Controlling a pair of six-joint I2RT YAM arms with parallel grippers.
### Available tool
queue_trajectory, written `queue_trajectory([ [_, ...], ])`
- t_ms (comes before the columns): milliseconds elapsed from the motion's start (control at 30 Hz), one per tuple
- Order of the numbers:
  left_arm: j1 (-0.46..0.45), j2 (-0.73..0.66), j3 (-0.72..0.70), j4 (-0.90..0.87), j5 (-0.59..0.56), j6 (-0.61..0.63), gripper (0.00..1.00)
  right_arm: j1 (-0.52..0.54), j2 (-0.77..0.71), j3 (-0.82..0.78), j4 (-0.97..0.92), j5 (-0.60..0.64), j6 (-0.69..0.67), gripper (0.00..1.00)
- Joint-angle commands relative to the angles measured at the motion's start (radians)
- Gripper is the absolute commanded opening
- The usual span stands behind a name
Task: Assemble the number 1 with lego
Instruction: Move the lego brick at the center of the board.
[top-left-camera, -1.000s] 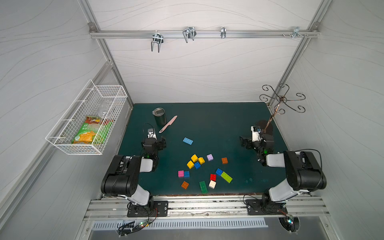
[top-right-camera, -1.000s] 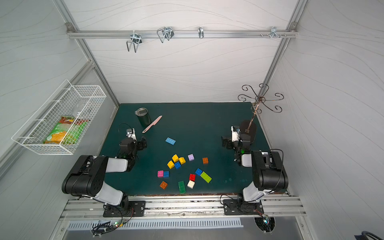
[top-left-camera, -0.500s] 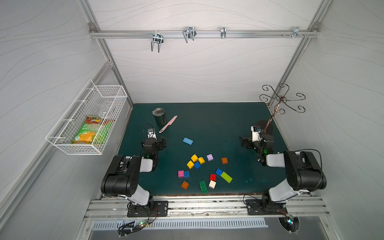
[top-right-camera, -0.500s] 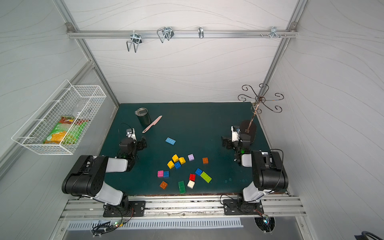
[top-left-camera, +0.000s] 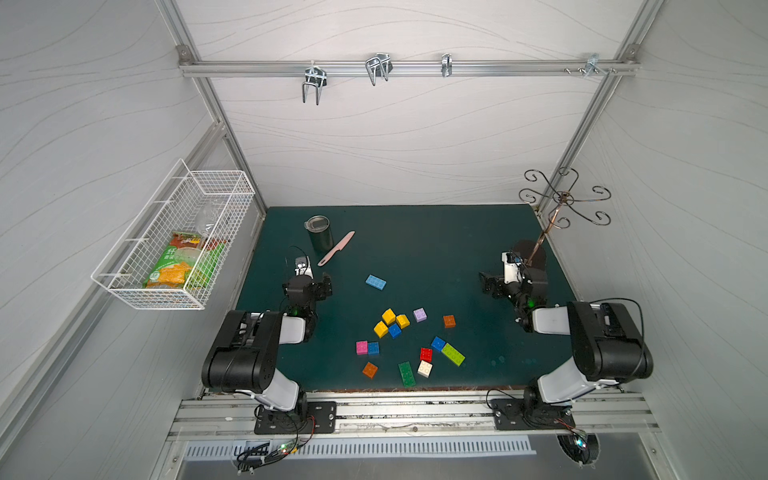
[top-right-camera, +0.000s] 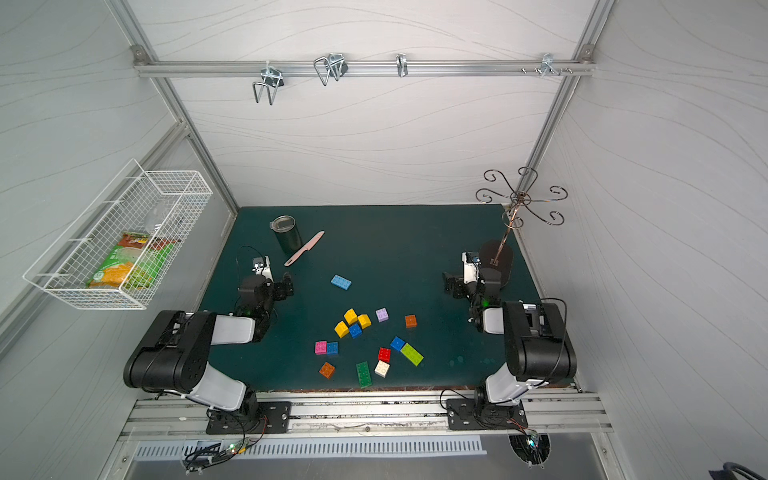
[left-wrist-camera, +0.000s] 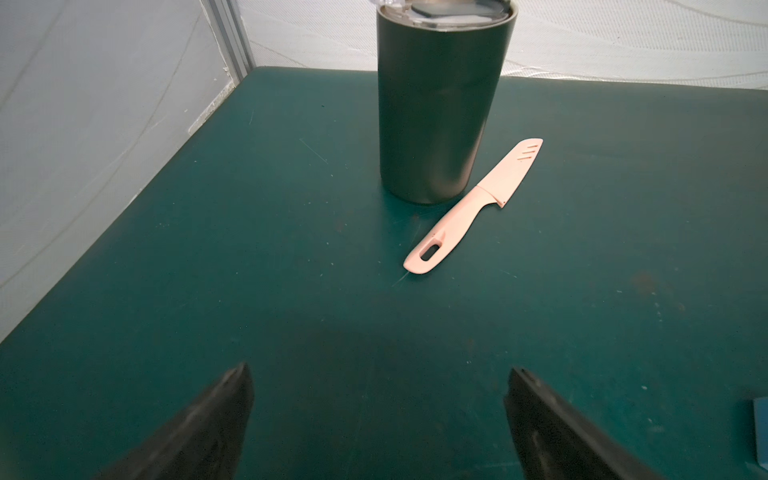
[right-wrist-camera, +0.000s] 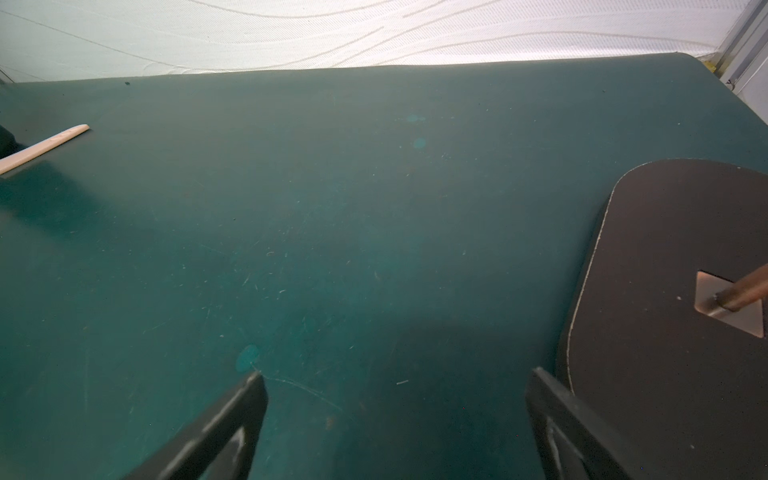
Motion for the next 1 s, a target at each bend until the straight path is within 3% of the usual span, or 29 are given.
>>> queue_trajectory([
  [0,0.017,0.001,0.039,0.012,0.040,-0.015,1.00,0.007,0.010,0.020,0.023,-0.017,0.006,0.99],
  [200,-0.106,-0.014,-0.115,0.312,-0.242,0.035,1.00,0.074,-0.013,-0.047,0.122,0.132,-0.026,0.99],
  [233,-0.113,-0.038,-0.126,0.318,-0.234,0.046,1.00,0.093,-0.019,-0.083,0.182,0.176,-0.037,0.99],
  [333,-0.191,-0.164,-0.045,0.061,-0.432,0.043,1.00,0.190,-0.040,-0.183,0.376,0.405,-0.084,0.99],
  [433,-0.222,-0.303,0.095,-0.390,-0.539,-0.115,1.00,0.329,-0.125,-0.240,0.476,0.660,-0.199,0.99],
  [500,-0.281,-0.376,0.181,-0.595,-0.690,-0.211,1.00,0.415,-0.271,-0.262,0.440,0.712,-0.246,0.99],
  [533,-0.305,-0.408,0.242,-0.733,-0.750,-0.302,1.00,0.439,-0.372,-0.273,0.392,0.678,-0.227,0.99],
  [600,-0.328,-0.447,0.374,-1.034,-0.778,-0.471,1.00,0.449,-0.595,-0.236,0.103,0.582,-0.130,0.99],
  [667,-0.334,-0.478,0.506,-1.321,-0.746,-0.577,1.00,0.440,-0.813,-0.078,-0.441,0.534,0.094,0.99],
  [733,-0.342,-0.510,0.583,-1.495,-0.710,-0.616,1.00,0.404,-0.890,0.071,-0.831,0.544,0.301,0.99],
  [867,-0.342,-0.633,0.554,-1.472,-0.397,-0.460,1.00,0.288,-0.886,0.197,-1.115,0.478,0.531,0.99],
  [967,-0.340,-0.709,0.555,-1.580,-0.330,-0.520,1.00,0.175,-0.851,0.225,-1.148,0.203,0.582,0.99],
])
